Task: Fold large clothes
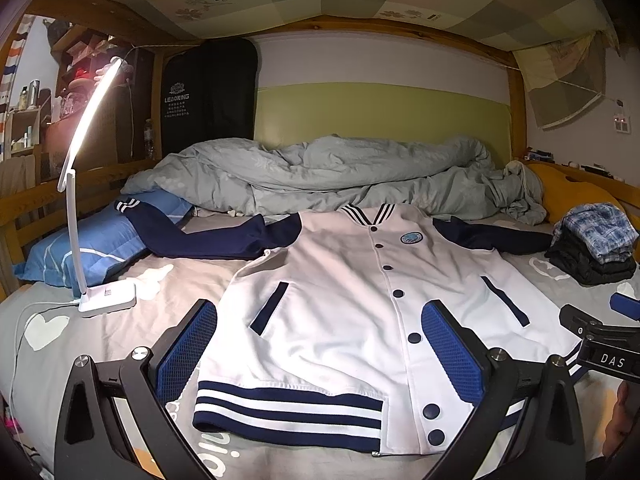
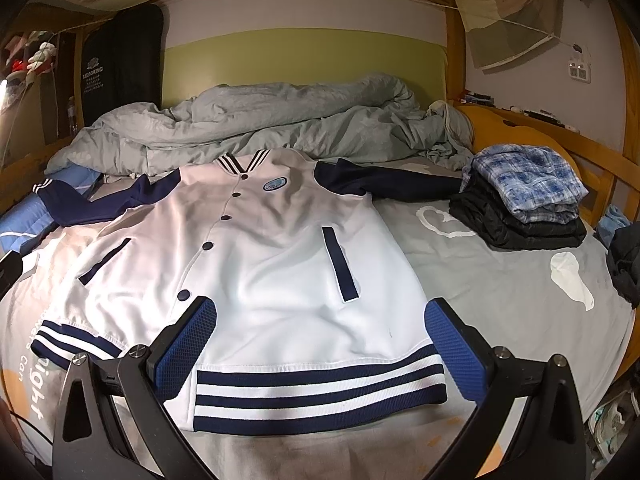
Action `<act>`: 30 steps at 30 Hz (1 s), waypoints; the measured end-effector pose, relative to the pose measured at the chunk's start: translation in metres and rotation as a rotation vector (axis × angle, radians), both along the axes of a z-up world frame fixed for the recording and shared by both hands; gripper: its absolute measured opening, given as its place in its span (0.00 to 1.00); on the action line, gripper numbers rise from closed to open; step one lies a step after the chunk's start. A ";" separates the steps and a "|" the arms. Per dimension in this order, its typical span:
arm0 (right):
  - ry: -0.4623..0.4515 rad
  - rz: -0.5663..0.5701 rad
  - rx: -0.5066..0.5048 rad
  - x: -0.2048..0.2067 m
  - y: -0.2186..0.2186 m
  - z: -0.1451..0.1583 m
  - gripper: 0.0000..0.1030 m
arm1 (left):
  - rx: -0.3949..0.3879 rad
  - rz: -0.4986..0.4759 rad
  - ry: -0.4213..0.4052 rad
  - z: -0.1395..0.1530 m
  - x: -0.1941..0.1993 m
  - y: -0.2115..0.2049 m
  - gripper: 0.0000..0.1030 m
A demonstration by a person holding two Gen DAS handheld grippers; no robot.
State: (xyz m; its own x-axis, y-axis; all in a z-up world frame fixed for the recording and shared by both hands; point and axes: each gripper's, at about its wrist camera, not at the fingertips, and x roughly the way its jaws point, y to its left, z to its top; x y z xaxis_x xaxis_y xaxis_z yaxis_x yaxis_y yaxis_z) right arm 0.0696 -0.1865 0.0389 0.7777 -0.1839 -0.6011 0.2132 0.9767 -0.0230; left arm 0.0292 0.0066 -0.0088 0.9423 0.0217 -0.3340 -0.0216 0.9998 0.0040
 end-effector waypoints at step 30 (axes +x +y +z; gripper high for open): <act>-0.041 0.082 -0.136 -0.030 0.015 0.034 1.00 | 0.041 -0.018 -0.003 0.030 -0.046 0.042 1.00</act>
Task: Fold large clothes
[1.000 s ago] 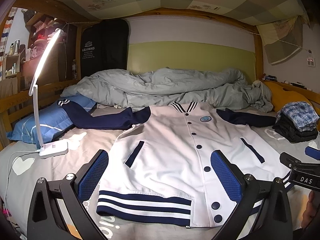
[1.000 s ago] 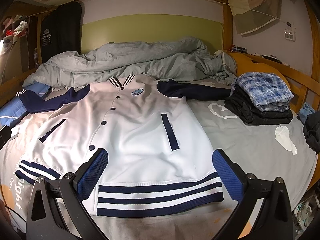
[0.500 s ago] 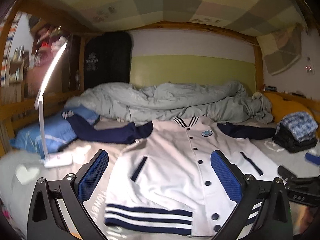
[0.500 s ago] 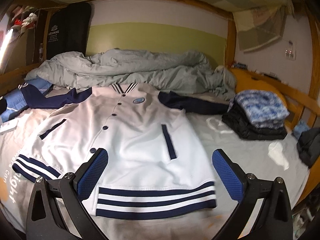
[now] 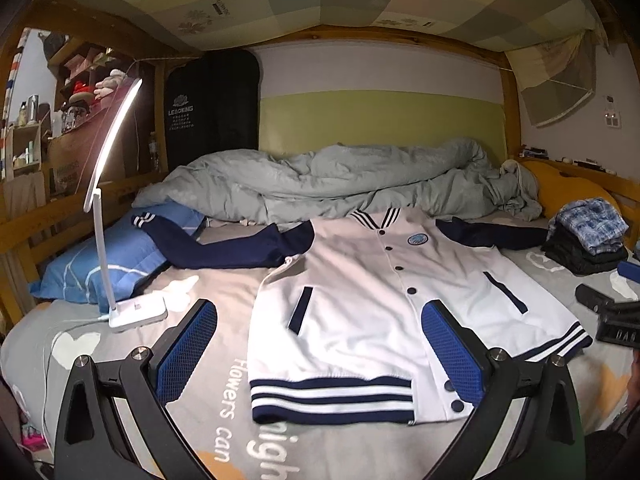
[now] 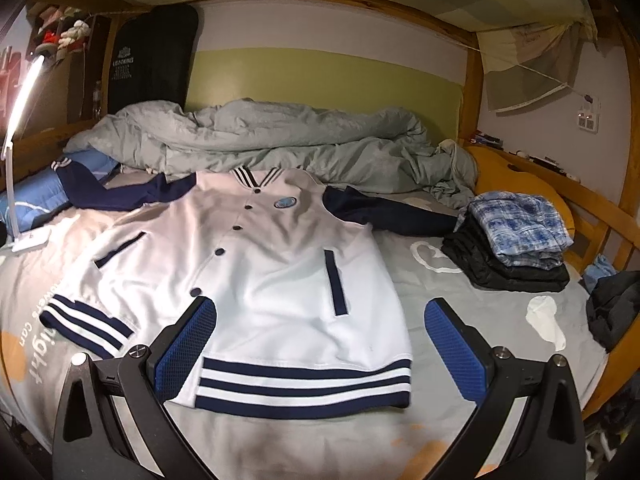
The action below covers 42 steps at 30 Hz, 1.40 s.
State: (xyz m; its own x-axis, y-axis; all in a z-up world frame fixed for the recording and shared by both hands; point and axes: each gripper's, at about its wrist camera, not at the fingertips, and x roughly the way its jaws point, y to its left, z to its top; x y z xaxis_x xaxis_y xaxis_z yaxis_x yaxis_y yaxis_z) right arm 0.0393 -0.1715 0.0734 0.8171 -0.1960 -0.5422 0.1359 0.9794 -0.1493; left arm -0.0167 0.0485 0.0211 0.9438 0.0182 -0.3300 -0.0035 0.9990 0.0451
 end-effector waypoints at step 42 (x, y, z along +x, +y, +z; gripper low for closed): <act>-0.011 0.031 0.362 -0.003 -0.112 -0.085 0.04 | -0.275 0.003 0.206 -0.096 0.057 0.085 0.11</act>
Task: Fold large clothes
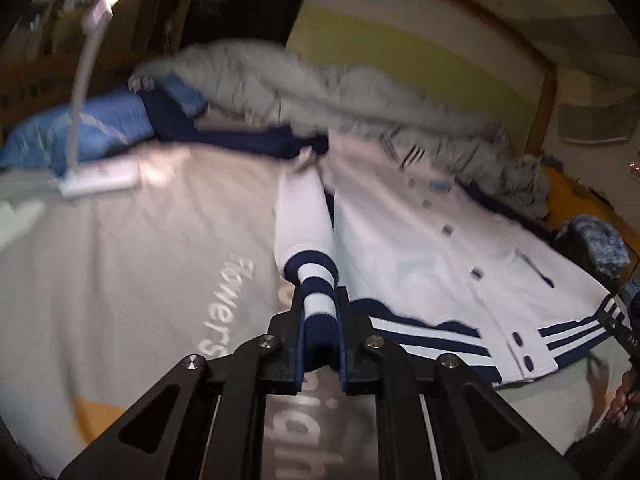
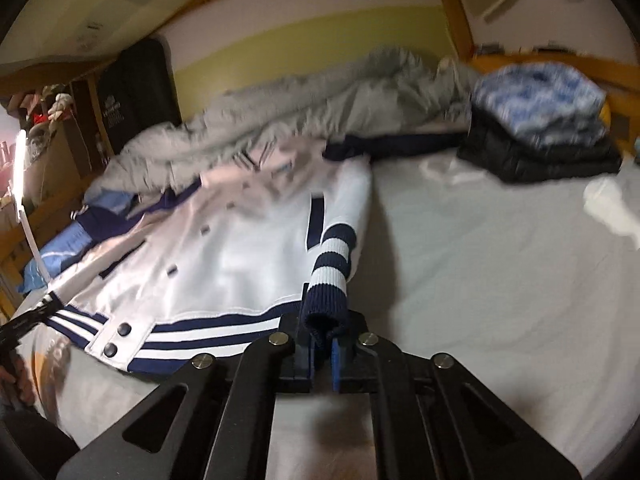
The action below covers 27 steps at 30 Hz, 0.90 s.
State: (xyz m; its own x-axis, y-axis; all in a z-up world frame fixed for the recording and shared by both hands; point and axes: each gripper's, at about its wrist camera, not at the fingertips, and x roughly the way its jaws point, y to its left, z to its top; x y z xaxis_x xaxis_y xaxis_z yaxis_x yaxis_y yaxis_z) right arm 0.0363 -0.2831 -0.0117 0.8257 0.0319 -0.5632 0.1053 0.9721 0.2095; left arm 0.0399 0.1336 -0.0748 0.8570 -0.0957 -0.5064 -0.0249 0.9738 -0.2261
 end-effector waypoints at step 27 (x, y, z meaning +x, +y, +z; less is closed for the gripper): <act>0.199 -0.117 -0.186 0.216 0.005 -0.024 0.04 | 0.059 -0.175 -0.054 0.007 0.042 -0.041 0.83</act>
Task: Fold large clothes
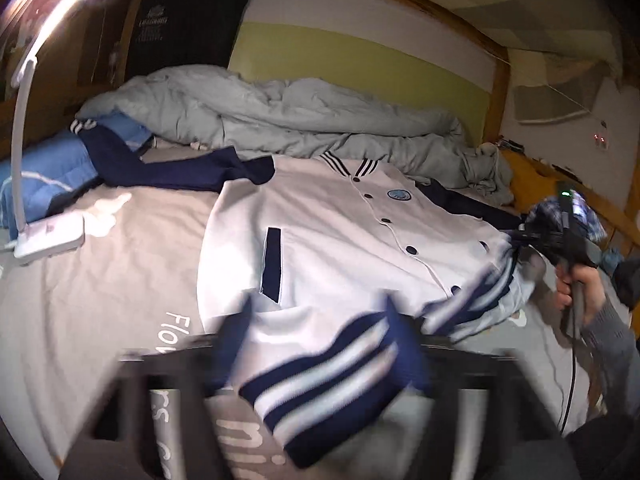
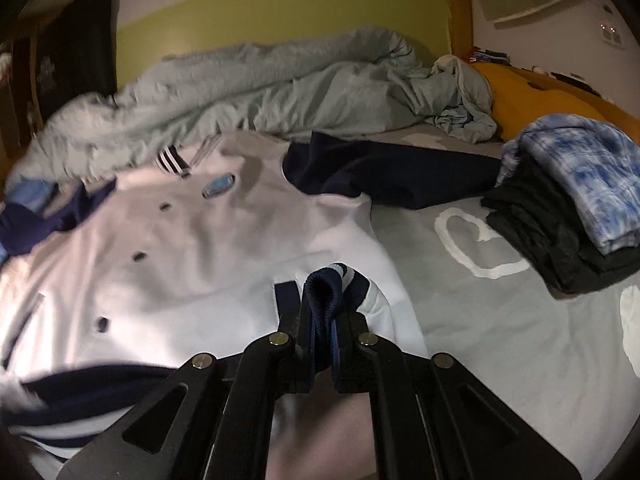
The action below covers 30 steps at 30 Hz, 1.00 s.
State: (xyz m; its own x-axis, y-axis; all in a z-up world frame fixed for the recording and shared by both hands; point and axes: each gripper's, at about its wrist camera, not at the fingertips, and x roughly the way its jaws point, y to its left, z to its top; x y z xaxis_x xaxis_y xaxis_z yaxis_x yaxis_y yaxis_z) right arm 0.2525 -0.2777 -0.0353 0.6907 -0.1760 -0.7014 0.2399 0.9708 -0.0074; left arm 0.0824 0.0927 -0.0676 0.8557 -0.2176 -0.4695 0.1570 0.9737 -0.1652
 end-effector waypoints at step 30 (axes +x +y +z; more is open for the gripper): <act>-0.094 0.074 -0.118 0.013 0.015 0.010 0.07 | -0.072 0.032 0.324 -0.019 0.192 0.023 0.21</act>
